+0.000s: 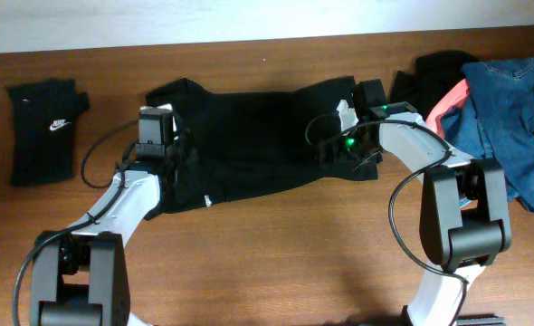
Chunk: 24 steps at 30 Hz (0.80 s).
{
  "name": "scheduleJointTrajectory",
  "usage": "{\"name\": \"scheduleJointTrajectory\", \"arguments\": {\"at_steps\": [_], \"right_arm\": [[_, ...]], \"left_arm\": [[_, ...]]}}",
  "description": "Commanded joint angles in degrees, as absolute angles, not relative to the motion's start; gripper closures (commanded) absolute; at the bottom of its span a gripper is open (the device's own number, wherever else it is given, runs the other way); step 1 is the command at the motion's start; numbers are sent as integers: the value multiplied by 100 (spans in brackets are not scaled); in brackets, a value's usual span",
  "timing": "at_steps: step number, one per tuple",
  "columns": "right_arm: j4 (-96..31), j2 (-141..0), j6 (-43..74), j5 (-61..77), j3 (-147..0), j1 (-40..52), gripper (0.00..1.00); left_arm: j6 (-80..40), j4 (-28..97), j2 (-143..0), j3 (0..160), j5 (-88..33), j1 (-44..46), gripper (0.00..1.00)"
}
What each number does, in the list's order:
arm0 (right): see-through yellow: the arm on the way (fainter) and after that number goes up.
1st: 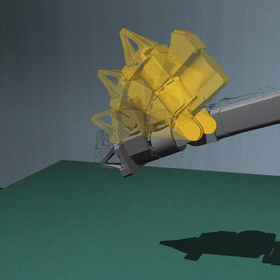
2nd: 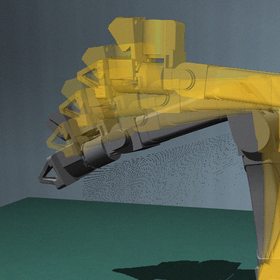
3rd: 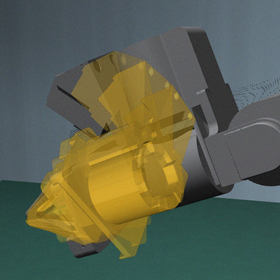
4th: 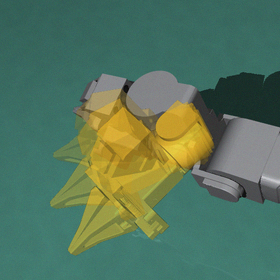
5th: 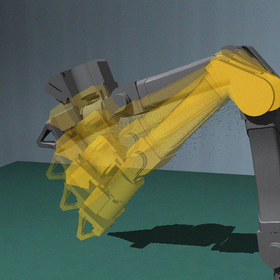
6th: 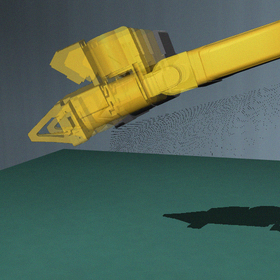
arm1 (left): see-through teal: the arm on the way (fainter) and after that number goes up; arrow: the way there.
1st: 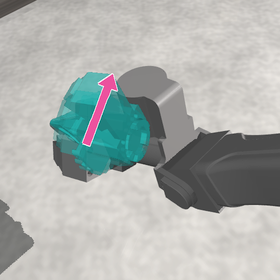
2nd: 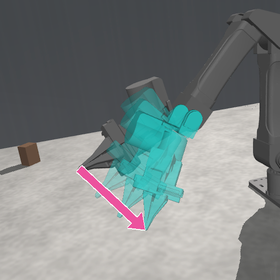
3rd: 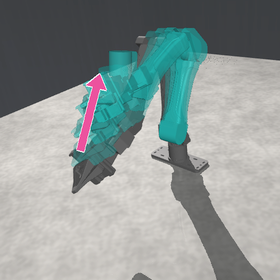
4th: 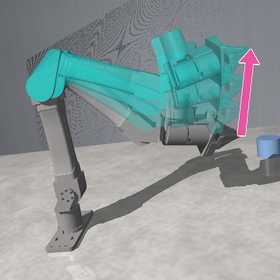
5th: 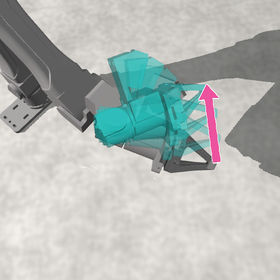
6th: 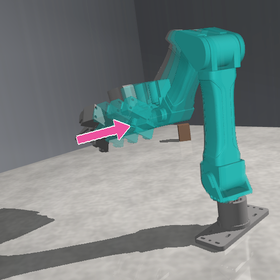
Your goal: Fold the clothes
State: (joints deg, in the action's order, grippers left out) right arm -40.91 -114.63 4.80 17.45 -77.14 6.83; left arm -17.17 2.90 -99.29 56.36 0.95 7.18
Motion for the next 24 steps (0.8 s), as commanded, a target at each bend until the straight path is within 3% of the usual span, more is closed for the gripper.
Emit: {"name": "scheduleJointTrajectory", "arguments": {"at_steps": [1, 4, 11, 14, 24], "right_arm": [[-4139, -11620, 471, 1610, -7677, 679, 1], [-4134, -11618, 471, 1608, -7677, 679, 1], [-4128, -11620, 471, 1608, -7677, 679, 1], [-4130, -11620, 471, 1608, -7677, 679, 1], [-4154, -11620, 471, 1608, -7673, 679, 1]], "left_arm": [[-1313, 1, -9974, 5752, 148, 735, 99], [-1308, 285, -9920, 5996, 132, 735, 99], [-1343, 3124, -9511, 7129, 130, 788, 99], [-1361, 3763, -9548, 7144, 134, 915, 99], [-1363, 4130, -10333, 7129, 183, 1317, 99]]}}
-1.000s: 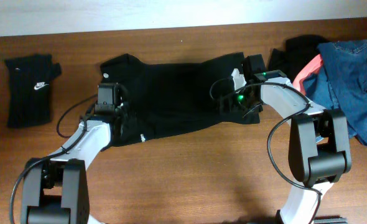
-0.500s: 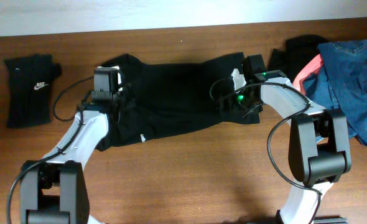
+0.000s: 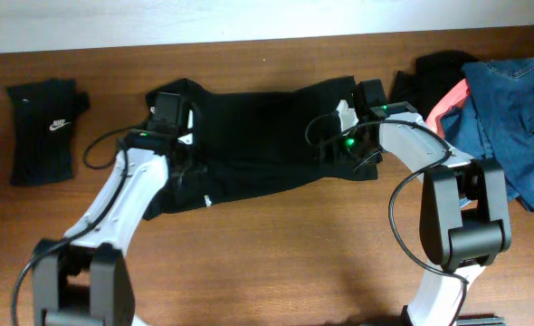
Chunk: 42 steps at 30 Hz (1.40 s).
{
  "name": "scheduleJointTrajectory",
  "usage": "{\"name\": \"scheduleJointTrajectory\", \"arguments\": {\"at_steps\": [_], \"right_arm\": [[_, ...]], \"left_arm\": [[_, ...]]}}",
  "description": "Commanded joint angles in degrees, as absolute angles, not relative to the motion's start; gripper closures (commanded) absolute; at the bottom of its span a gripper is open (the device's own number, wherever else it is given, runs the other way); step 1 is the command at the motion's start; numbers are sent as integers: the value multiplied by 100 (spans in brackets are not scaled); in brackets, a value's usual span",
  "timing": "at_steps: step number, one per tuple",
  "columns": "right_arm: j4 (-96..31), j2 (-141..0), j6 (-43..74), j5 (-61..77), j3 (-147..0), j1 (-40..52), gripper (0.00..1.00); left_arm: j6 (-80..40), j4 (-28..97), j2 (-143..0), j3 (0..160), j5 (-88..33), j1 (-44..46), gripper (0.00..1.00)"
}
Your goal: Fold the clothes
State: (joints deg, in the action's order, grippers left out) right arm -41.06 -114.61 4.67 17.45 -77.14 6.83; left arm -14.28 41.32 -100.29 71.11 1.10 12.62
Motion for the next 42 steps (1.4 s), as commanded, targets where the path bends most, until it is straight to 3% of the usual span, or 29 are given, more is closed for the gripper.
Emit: {"name": "scheduleJointTrajectory", "arguments": {"at_steps": [1, 10, 42], "right_arm": [[-4154, -11620, 471, 1608, -7673, 676, 1], [-4150, -11620, 471, 1608, -7673, 676, 1], [-4154, -11620, 471, 1608, -7673, 679, 1]], "left_arm": [[-1365, 4143, -10425, 7129, 252, 1326, 99], [-1367, 4392, -10840, 7129, 676, 1323, 100], [-1374, 2346, -11399, 7129, 1345, 1323, 99]]}}
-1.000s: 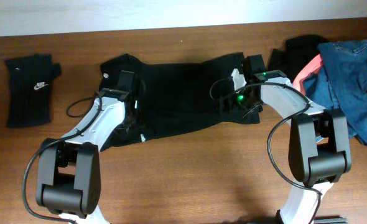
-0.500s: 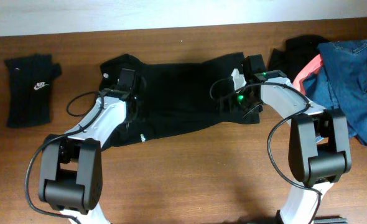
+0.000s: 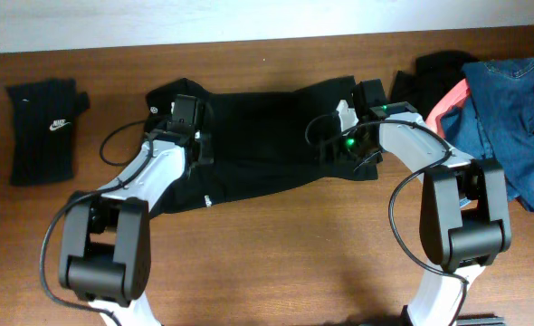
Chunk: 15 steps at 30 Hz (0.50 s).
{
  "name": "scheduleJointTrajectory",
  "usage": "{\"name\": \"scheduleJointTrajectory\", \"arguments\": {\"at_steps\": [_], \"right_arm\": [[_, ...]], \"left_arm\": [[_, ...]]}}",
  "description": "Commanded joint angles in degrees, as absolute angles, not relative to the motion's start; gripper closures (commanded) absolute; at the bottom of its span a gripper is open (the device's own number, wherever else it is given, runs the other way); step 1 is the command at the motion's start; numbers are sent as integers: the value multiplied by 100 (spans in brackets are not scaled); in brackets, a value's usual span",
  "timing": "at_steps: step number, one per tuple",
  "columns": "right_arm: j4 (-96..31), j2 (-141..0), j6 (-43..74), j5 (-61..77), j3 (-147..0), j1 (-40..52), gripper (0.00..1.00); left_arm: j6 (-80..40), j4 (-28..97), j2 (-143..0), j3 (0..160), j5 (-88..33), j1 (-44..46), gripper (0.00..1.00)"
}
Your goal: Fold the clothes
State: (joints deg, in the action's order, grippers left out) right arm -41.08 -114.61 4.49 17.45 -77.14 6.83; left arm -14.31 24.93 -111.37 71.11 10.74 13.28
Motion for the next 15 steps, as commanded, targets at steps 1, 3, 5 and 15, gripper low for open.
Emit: {"name": "scheduleJointTrajectory", "arguments": {"at_steps": [1, 3, 5, 15], "right_arm": [[-4154, -11620, 471, 1608, -7673, 679, 1], [-4152, -11620, 471, 1605, -7673, 676, 2], [-4150, -11620, 471, 1608, -7673, 679, 1], [-4132, -11620, 471, 1605, -7673, 679, 1]], "left_arm": [[-1299, 2193, -11459, 7129, 1457, 1317, 98], [-1055, 1894, -11485, 7135, 1601, 1286, 97], [-856, 1761, -11432, 7255, 1656, 1269, 94], [-1015, 3273, -10617, 8453, 1570, 1337, 89]]}}
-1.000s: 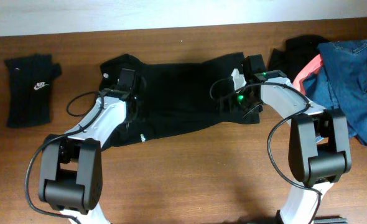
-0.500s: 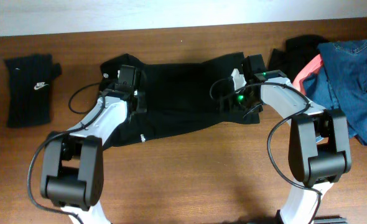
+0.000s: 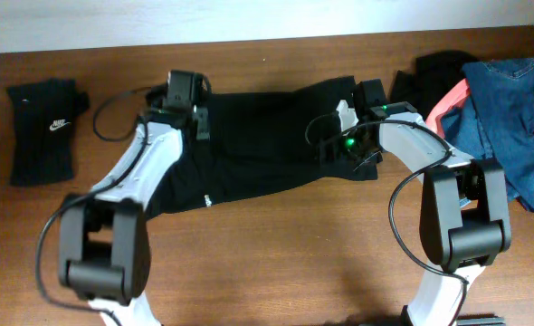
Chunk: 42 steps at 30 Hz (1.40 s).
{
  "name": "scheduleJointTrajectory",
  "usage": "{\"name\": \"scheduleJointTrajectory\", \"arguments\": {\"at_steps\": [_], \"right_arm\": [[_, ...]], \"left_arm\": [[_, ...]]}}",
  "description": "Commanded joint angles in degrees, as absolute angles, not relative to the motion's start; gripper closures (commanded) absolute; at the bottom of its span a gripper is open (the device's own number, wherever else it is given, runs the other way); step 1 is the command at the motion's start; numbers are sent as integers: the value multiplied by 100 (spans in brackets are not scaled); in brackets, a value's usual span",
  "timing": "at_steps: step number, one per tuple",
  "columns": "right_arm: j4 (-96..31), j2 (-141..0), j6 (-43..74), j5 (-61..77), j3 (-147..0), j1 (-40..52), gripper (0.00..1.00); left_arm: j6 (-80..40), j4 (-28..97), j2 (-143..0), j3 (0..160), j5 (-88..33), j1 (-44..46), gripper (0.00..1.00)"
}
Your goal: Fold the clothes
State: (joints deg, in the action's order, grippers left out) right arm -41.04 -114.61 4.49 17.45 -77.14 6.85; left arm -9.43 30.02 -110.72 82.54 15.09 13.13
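Note:
A black garment (image 3: 258, 136) lies spread across the middle of the table, with a small white mark near its lower left hem. My left gripper (image 3: 184, 91) is over the garment's far left corner and covers that corner. My right gripper (image 3: 338, 145), with a green light on its wrist, rests on the garment's right edge. The fingers of both grippers are hidden under their wrists, so their state does not show.
A folded black piece with a white logo (image 3: 45, 131) lies at the far left. At the far right lies a pile of blue jeans (image 3: 511, 109), a coral item (image 3: 448, 104) and a black item (image 3: 434, 72). The wooden table (image 3: 276, 263) is bare in front.
My left gripper has moved a little farther back and left, from just inside the garment's upper left to over its far left corner. The round collar part at that corner no longer shows. The right arm has not moved.
My left gripper was first at the garment's left edge, about halfway down. It then stood farther back and more to the right at each later moment, ending on the far left corner. The right gripper has stayed at the garment's right edge throughout.

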Motion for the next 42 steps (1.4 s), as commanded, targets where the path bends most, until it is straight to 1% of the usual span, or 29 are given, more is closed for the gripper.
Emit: {"name": "scheduleJointTrajectory", "arguments": {"at_steps": [1, 5, 7, 11, 27, 34, 37, 42], "right_arm": [[-4132, -11620, 471, 1608, -7673, 679, 1], [-4143, -11620, 471, 1608, -7673, 679, 1], [-4156, -11620, 471, 1608, -7673, 679, 1], [-4156, -11620, 471, 1608, -7673, 679, 2], [-4174, -11620, 471, 1608, -7673, 676, 1], [-4174, -11620, 471, 1608, -7673, 676, 1], [-4171, -11620, 471, 1608, -7673, 676, 1], [-4163, -11620, 471, 1605, -7673, 679, 1]], "left_arm": [[-1214, 3564, -10597, 8453, 1570, 1334, 89], [-1872, 4744, -10606, 8433, 1586, 1334, 89], [-2080, 5146, -10606, 8425, 1586, 1334, 89], [-2335, 5417, -10617, 8298, 1570, 1337, 89], [-2335, 4248, -10617, 7242, 1590, 1334, 89], [-2333, 3479, -10617, 6849, 1732, 1288, 89], [-2331, 3009, -10617, 6643, 1968, 1186, 88], [-2307, 2445, -10617, 6423, 1979, 993, 88]]}}
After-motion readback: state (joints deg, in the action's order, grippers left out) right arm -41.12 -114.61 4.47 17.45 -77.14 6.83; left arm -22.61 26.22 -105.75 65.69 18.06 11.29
